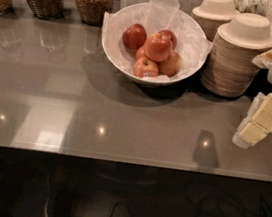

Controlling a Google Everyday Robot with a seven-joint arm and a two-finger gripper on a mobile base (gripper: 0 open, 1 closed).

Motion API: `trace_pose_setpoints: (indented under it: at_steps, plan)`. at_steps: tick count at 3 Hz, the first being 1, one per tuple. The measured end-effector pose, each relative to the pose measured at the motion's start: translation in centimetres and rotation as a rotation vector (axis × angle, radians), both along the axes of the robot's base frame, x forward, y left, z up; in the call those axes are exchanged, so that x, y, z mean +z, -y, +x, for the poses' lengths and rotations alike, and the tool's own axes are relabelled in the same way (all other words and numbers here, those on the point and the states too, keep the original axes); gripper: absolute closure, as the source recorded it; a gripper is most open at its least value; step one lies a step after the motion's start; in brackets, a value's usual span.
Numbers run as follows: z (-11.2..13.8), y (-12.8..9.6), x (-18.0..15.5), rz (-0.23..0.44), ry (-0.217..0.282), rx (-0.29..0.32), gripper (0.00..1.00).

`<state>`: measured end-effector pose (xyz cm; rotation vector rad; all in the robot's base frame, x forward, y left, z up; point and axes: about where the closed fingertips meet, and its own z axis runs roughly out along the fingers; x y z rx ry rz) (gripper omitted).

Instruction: Pick apple from white bowl

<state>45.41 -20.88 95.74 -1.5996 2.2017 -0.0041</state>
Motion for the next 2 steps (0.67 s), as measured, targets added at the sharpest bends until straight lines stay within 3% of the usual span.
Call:
trace_pose_setpoints:
  at_steps: [2]
  plan:
    - [7.2,-2.0,-0.7,0.227,0.188,-0.112,0.00]
